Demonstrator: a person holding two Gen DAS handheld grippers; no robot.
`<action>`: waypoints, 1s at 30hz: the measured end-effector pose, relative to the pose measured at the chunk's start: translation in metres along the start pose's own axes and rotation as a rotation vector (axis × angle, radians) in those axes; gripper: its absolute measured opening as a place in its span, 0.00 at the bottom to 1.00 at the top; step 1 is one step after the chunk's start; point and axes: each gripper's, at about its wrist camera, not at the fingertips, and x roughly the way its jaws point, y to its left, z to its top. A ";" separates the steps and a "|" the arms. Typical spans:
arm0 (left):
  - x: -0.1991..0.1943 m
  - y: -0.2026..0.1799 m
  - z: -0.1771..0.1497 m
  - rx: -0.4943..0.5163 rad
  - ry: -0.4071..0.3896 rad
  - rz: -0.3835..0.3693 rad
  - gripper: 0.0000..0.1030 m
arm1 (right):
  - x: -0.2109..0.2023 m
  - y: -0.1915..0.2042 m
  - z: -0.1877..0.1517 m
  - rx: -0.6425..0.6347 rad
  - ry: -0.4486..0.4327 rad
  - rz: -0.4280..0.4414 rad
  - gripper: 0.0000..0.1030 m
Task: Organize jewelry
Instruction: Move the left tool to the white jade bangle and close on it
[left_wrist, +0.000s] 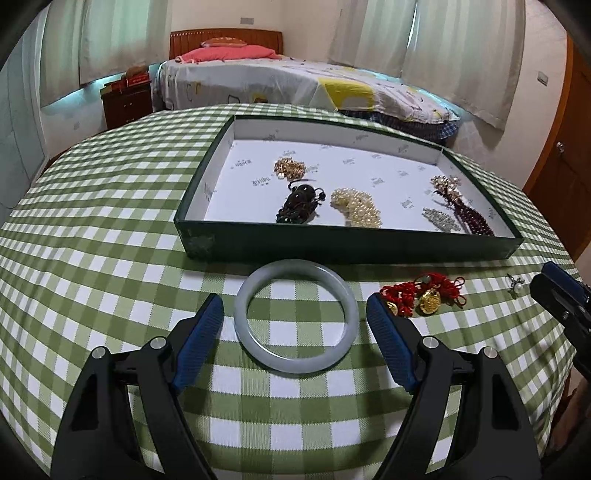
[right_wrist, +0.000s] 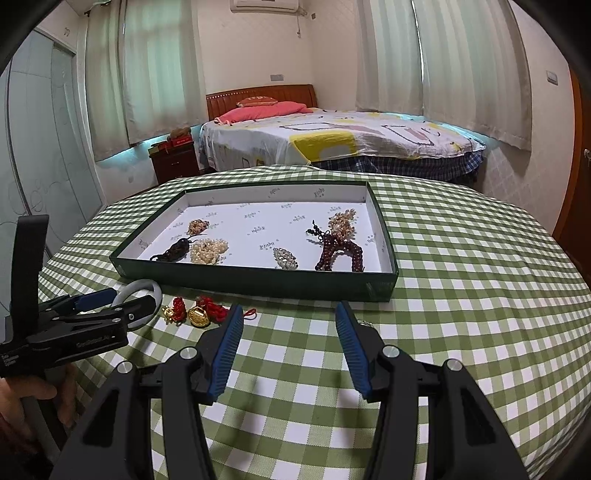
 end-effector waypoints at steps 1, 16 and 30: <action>0.001 -0.001 0.000 0.003 0.003 0.001 0.76 | 0.001 0.000 0.000 0.000 0.002 0.000 0.50; 0.005 -0.006 0.003 0.038 0.027 0.003 0.83 | 0.003 0.004 -0.001 -0.008 0.015 0.005 0.50; 0.006 -0.012 0.003 0.097 0.030 0.032 0.67 | 0.005 0.004 -0.001 -0.003 0.018 0.009 0.50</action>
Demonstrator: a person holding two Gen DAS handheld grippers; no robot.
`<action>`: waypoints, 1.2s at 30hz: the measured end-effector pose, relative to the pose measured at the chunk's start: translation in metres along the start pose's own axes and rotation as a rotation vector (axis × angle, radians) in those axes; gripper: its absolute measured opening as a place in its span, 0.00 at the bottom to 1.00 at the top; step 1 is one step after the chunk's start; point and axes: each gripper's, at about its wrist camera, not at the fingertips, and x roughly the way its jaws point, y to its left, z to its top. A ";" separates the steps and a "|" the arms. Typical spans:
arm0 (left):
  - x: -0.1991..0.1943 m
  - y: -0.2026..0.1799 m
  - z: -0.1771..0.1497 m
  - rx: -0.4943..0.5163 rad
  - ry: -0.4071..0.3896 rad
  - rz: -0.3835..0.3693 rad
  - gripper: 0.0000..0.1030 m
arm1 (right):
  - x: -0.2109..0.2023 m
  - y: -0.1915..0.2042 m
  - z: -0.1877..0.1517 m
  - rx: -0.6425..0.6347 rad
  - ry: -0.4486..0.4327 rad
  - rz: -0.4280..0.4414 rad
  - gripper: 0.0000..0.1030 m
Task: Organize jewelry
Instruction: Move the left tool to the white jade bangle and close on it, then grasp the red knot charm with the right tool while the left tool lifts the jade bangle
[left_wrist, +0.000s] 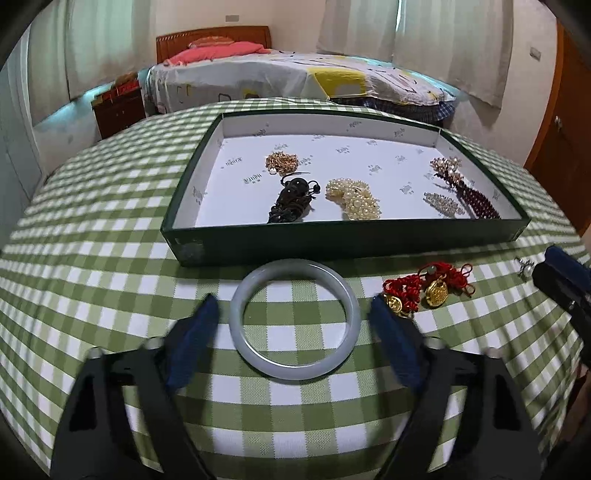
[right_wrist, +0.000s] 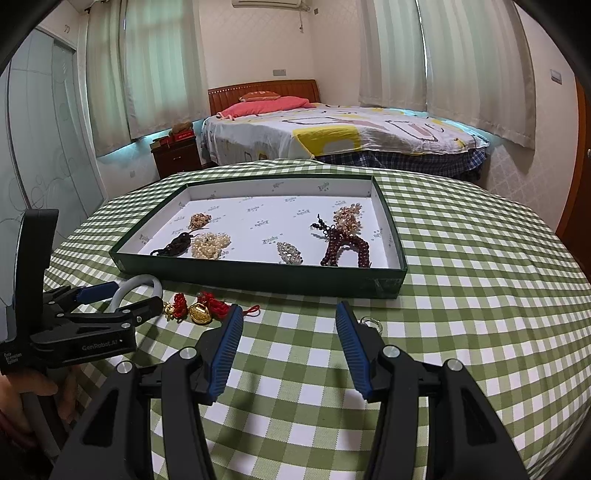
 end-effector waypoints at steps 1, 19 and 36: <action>0.000 -0.001 0.000 0.011 0.000 0.003 0.67 | 0.000 0.000 0.000 0.001 0.001 0.001 0.50; -0.038 0.037 -0.002 -0.024 -0.086 0.030 0.67 | 0.020 0.030 0.011 -0.032 0.046 0.068 0.50; -0.044 0.075 -0.007 -0.119 -0.085 0.054 0.67 | 0.064 0.053 0.015 -0.067 0.195 0.083 0.46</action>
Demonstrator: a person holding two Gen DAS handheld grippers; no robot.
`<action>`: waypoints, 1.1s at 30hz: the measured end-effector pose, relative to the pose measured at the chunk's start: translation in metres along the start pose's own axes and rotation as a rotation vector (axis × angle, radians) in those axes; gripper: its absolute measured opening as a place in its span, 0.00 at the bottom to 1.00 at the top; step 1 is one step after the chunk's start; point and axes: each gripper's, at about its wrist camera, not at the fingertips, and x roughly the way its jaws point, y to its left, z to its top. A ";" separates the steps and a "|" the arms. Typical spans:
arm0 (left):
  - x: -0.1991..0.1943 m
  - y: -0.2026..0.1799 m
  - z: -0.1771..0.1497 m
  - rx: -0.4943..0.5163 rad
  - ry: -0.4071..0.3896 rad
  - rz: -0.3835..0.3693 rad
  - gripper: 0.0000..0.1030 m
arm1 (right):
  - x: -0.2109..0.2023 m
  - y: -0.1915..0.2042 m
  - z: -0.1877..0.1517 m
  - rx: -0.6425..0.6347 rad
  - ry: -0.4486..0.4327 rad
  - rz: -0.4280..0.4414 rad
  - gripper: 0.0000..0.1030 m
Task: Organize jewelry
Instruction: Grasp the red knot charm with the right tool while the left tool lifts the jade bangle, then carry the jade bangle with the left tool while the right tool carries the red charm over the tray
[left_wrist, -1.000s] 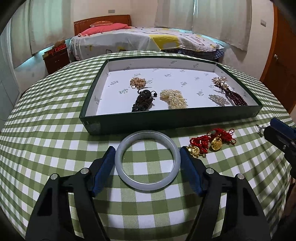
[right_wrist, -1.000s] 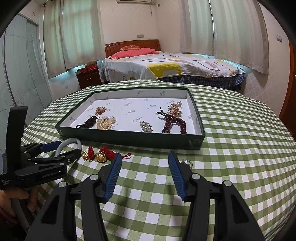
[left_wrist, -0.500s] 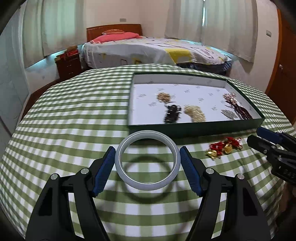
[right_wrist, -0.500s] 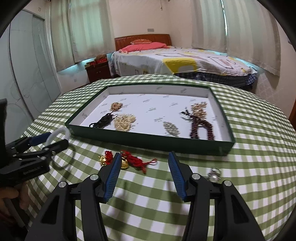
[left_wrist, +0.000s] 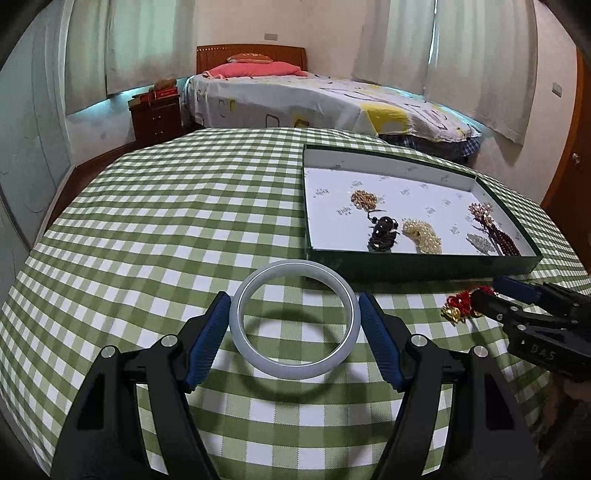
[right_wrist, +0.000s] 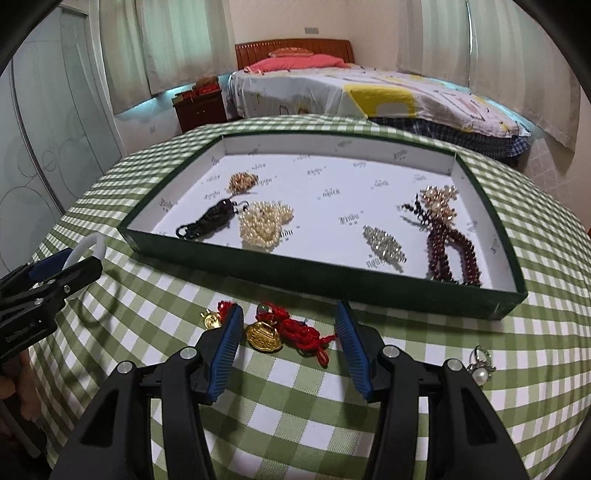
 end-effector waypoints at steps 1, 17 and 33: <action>0.000 0.000 0.000 0.001 0.001 -0.001 0.67 | 0.001 -0.001 -0.001 0.002 0.010 0.003 0.44; -0.004 -0.020 -0.003 0.039 -0.010 -0.037 0.67 | -0.019 -0.010 -0.016 -0.011 -0.014 -0.014 0.16; -0.029 -0.043 0.018 0.058 -0.087 -0.101 0.67 | -0.061 -0.015 0.002 0.004 -0.143 -0.015 0.16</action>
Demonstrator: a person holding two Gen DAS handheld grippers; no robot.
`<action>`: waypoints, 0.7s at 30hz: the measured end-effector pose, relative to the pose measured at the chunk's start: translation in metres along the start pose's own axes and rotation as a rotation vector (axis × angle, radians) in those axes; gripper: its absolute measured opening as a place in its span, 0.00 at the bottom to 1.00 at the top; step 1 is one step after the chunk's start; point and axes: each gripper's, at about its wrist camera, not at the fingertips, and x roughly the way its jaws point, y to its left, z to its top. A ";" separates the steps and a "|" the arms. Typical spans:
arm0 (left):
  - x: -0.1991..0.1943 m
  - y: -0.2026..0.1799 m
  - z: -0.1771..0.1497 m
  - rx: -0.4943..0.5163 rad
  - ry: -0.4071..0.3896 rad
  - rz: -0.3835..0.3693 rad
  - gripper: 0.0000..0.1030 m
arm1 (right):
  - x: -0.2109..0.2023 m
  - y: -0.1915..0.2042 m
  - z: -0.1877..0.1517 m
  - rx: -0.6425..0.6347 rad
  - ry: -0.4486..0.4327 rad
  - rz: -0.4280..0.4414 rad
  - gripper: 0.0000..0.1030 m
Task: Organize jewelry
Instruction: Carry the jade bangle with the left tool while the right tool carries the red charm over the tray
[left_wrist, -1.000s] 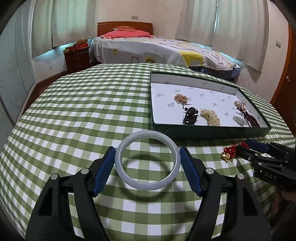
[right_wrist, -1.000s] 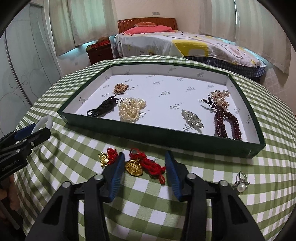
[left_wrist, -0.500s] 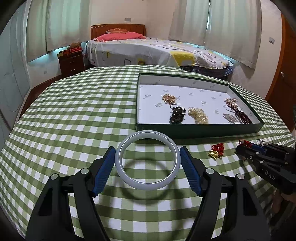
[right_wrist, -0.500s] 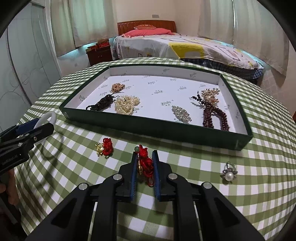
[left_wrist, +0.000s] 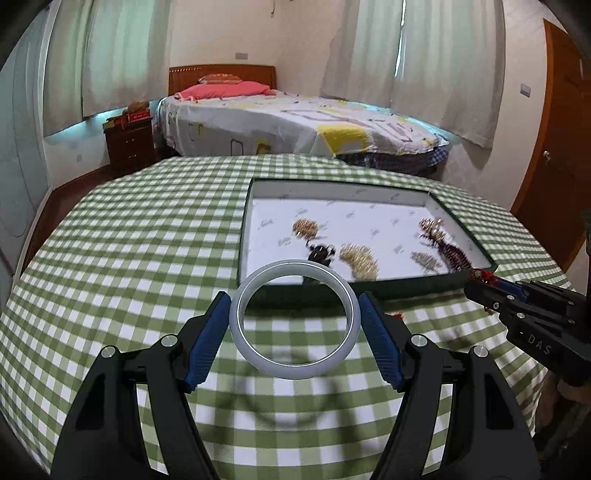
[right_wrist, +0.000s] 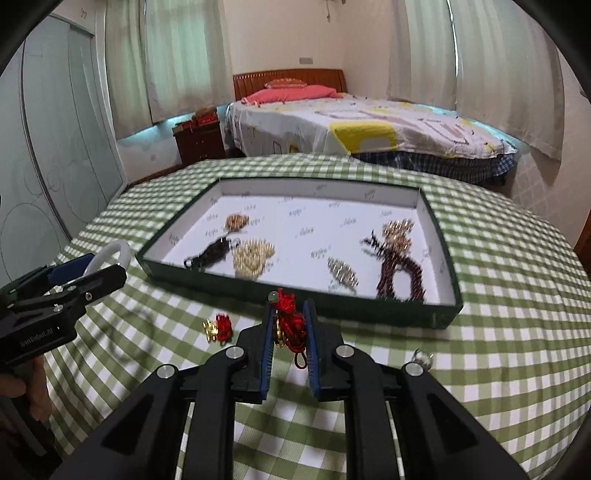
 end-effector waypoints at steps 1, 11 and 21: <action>-0.001 -0.001 0.002 0.002 -0.006 -0.004 0.67 | -0.001 -0.001 0.003 0.002 -0.007 0.001 0.16; 0.003 -0.019 0.041 0.002 -0.061 -0.073 0.67 | -0.008 -0.011 0.036 0.000 -0.089 -0.015 0.16; 0.034 -0.047 0.087 0.048 -0.128 -0.101 0.67 | 0.006 -0.024 0.074 0.005 -0.151 -0.014 0.16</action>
